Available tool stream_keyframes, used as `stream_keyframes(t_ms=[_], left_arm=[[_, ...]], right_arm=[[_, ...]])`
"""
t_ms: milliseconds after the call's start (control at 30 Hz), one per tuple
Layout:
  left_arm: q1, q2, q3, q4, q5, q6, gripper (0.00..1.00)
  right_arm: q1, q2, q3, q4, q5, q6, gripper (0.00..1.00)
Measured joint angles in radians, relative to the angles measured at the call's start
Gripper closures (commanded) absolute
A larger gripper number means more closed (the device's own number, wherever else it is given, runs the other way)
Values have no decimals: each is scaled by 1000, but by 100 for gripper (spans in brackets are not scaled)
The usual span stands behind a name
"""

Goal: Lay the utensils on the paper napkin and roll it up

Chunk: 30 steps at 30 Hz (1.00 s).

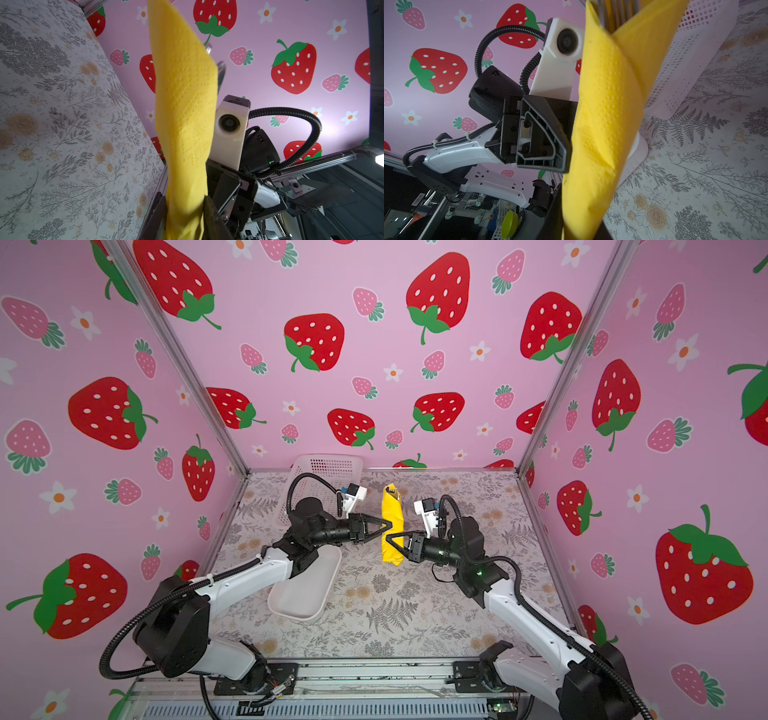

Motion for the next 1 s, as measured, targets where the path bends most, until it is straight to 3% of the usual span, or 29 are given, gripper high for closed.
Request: stream_keyframes(t_ms=[300, 600, 1000], left_arm=[[0, 2, 0, -10, -3, -3, 83], [0, 8, 0, -3, -8, -3, 87], [-1, 18, 0, 170, 16, -92, 88]], right_arm=[[0, -1, 0, -29, 16, -27, 81], [-1, -12, 1, -31, 14, -23, 66], [-81, -21, -79, 216, -108, 134, 59]])
